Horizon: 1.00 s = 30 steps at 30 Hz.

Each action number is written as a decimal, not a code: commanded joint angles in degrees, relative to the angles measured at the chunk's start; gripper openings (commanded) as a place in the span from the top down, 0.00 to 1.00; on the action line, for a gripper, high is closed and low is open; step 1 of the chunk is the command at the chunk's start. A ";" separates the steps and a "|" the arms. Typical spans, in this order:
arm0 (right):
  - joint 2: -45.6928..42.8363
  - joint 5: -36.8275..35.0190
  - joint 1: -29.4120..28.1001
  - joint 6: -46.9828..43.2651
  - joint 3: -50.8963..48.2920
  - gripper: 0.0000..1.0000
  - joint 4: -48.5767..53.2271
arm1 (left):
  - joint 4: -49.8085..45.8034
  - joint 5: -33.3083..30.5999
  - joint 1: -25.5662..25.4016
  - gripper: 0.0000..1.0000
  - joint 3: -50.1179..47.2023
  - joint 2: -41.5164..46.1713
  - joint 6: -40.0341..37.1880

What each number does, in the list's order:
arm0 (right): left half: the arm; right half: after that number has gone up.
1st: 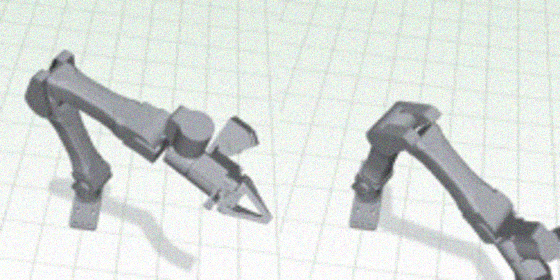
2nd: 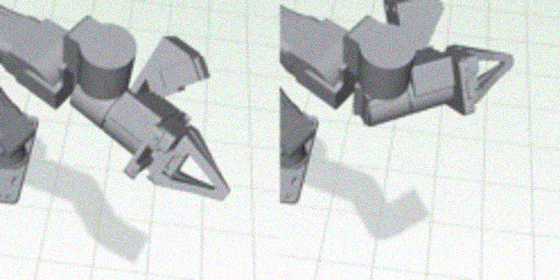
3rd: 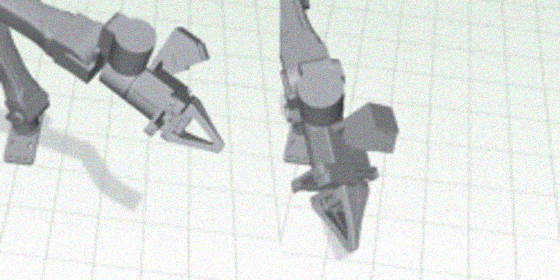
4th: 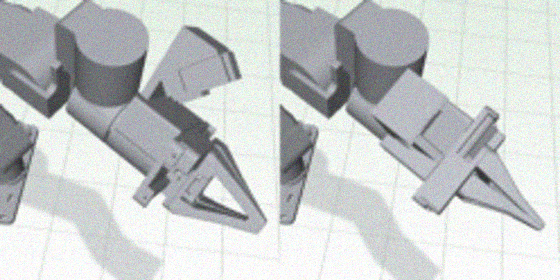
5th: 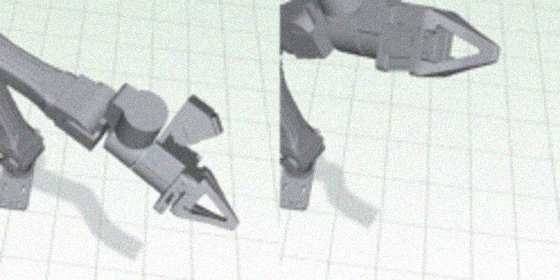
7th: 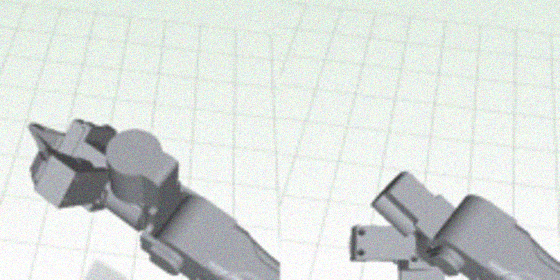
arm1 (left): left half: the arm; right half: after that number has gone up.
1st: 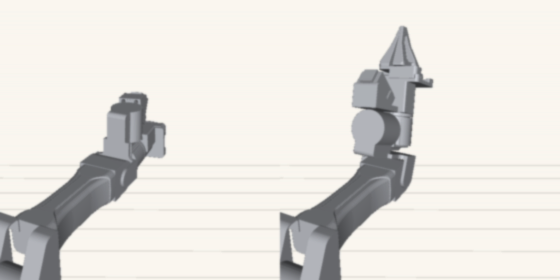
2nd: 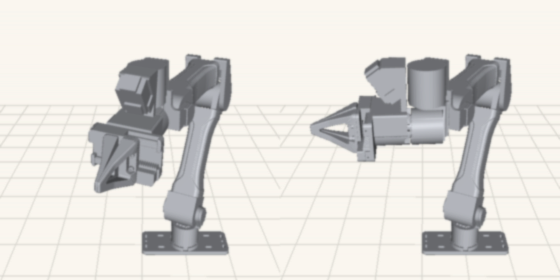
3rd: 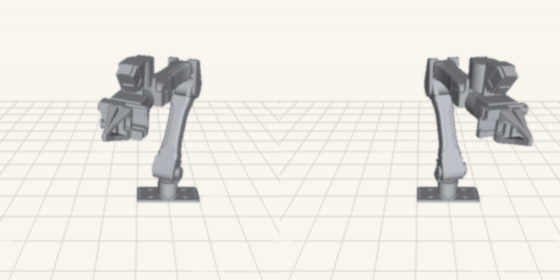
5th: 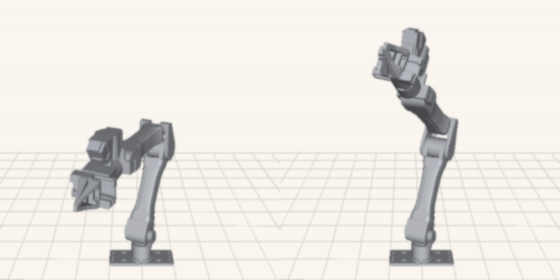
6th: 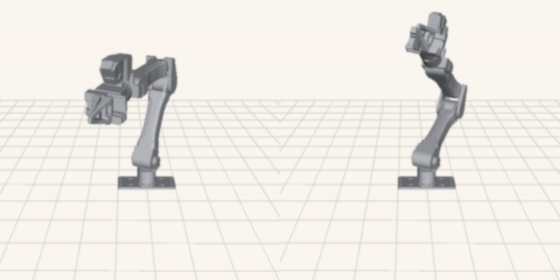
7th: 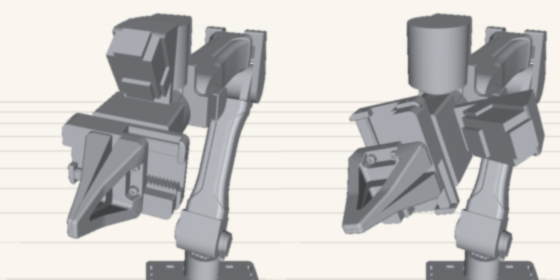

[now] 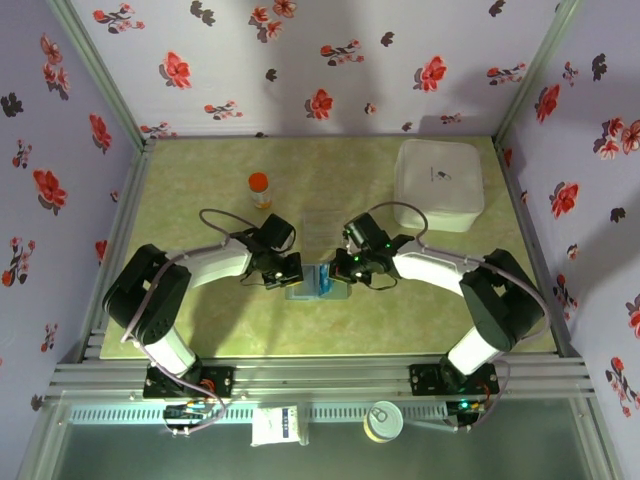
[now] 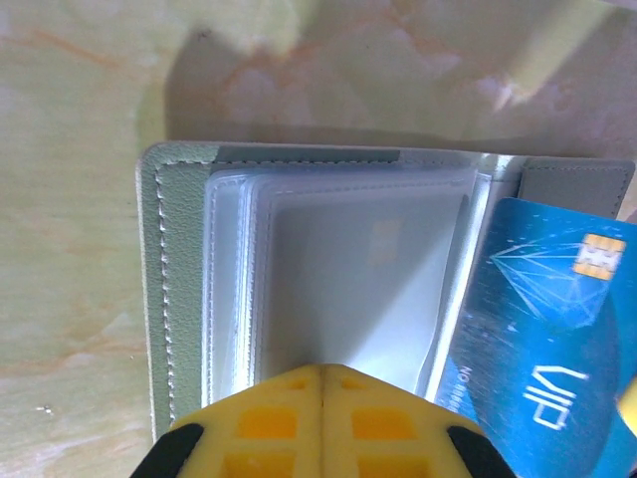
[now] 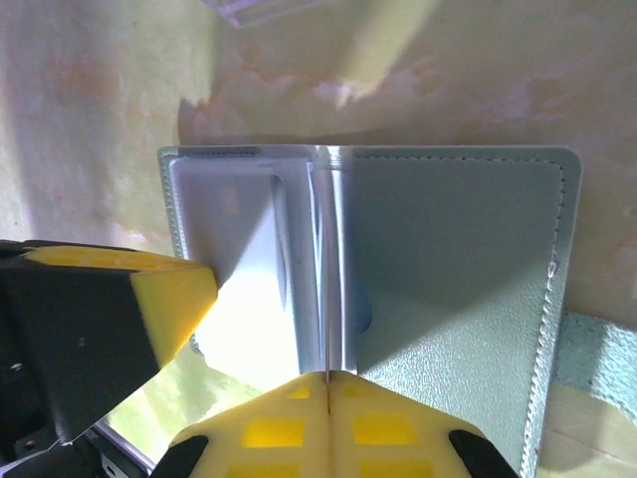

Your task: Take the credit cards out of the card holder

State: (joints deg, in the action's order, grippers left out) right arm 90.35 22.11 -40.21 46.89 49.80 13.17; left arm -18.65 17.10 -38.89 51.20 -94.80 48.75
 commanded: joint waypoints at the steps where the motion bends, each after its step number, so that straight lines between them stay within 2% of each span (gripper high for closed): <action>1: -2.81 -3.08 -0.40 -3.08 3.35 0.95 6.48 | -1.44 -0.54 0.61 0.95 -0.31 2.35 -0.20; 4: -3.17 -4.20 -0.29 -7.69 6.11 0.95 11.40 | -1.44 -0.42 0.91 0.91 -0.07 3.54 -0.32; 9: -1.27 -5.72 -0.40 -20.44 12.04 0.96 19.77 | -1.60 -0.08 1.43 0.89 0.14 4.79 -1.00; 13: 1.87 -10.74 -0.49 -34.23 18.27 0.98 27.47 | -1.38 -0.24 2.69 0.88 -0.97 6.31 -1.03; 18: 4.80 -16.57 -0.40 -52.76 23.76 0.96 31.94 | -0.23 -0.65 4.60 0.85 -3.56 9.03 -0.68; 23: 9.78 -17.45 -1.23 -74.12 32.05 0.94 39.85 | 1.87 -0.59 7.43 0.81 -6.98 12.83 0.33; 30: 17.49 -22.28 -1.29 -88.36 45.68 0.97 46.49 | 6.00 0.08 9.74 0.72 -11.55 16.55 2.54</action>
State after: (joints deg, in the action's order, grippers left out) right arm 105.45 2.90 -41.32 -30.26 90.83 54.13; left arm -15.11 17.10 -29.50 41.28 -80.03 49.91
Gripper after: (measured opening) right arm 0.050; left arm 0.272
